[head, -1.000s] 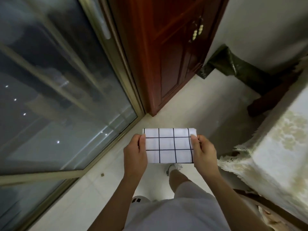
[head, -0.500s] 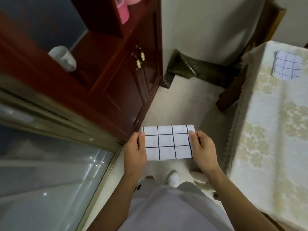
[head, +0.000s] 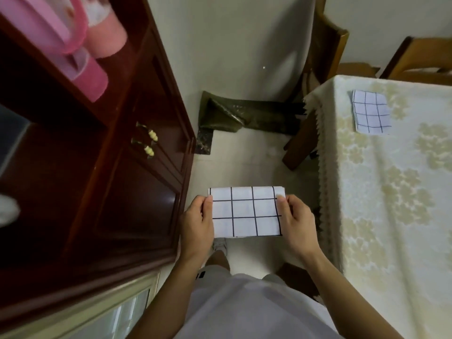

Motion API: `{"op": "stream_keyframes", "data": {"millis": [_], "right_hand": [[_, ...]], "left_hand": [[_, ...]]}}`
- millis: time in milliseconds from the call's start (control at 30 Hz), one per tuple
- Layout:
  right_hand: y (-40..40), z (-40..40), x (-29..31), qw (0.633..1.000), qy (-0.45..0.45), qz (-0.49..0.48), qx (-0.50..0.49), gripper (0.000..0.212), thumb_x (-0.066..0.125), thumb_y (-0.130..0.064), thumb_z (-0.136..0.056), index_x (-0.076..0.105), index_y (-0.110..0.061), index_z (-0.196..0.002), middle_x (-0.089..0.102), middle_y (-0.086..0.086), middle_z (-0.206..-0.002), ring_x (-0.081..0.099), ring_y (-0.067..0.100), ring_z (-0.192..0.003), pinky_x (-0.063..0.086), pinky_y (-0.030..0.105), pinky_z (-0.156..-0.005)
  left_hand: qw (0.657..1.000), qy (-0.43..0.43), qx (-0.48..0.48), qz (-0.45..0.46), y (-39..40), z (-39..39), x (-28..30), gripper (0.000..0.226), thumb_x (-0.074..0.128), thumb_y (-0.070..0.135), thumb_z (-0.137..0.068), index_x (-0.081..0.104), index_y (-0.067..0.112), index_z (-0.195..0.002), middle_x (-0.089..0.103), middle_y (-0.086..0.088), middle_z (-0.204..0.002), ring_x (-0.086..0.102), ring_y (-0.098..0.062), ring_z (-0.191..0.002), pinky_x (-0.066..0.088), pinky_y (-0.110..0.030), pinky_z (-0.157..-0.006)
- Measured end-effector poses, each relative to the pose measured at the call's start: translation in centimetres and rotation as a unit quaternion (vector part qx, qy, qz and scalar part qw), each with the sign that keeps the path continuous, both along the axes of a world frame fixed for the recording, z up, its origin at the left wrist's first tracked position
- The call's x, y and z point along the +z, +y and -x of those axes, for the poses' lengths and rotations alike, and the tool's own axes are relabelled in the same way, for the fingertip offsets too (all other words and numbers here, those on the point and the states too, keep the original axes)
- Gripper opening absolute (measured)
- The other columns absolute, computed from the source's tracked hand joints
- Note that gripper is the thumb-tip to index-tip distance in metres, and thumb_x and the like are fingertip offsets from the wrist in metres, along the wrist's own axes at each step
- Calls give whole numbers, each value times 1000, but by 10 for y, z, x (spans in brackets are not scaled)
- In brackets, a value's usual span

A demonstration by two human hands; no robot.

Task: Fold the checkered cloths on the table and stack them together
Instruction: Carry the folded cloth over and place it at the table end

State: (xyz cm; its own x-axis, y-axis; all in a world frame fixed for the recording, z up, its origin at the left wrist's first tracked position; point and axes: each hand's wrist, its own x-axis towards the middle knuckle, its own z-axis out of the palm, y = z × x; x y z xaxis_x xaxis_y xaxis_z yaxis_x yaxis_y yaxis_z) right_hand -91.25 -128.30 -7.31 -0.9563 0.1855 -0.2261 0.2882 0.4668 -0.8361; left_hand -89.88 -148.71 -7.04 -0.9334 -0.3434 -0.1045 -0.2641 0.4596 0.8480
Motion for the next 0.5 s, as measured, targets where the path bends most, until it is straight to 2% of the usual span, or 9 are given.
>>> {"op": "stream_keyframes", "data": {"millis": [67,200,300,367,500], "right_hand": [[-11,33,4,1000,-1,-10,-11,41,46,-32,-104,46,-8,-71,47,-1,-62,38,6,-56,31,22,-52],[-36,96,10,999,-4,-27,-30,40,46,-32,-104,47,-8,-72,48,0,-62,37,9,-55,28,23,-51],[-52,135,15,998,11,-36,-49,39,47,-31,-104,46,-12,-70,47,-2,-61,39,8,-55,30,22,-51],[-60,156,16,998,10,-33,-60,38,46,-33,-104,51,-9,-74,52,3,-65,43,13,-57,32,24,-52],[-66,188,18,996,7,-31,-80,39,45,-35,-104,56,-5,-81,57,10,-70,50,26,-64,39,42,-56]], "left_hand": [[1000,4,-19,4,-14,39,-3,38,48,25,-103,40,32,-66,46,14,-50,39,-5,-46,24,-17,-45],[999,-1,-43,7,-43,115,-6,37,47,31,-103,42,31,-67,38,9,-51,33,-7,-48,31,-35,-47],[998,2,-70,-3,-60,166,-1,39,48,28,-103,39,29,-65,36,8,-51,31,-8,-48,29,-32,-48],[996,10,-89,11,-67,194,4,40,48,25,-103,37,27,-65,33,7,-52,32,-9,-49,26,-26,-48],[994,6,-109,10,-71,235,6,43,49,24,-103,34,28,-63,31,7,-50,33,-8,-49,25,-23,-48]]}}
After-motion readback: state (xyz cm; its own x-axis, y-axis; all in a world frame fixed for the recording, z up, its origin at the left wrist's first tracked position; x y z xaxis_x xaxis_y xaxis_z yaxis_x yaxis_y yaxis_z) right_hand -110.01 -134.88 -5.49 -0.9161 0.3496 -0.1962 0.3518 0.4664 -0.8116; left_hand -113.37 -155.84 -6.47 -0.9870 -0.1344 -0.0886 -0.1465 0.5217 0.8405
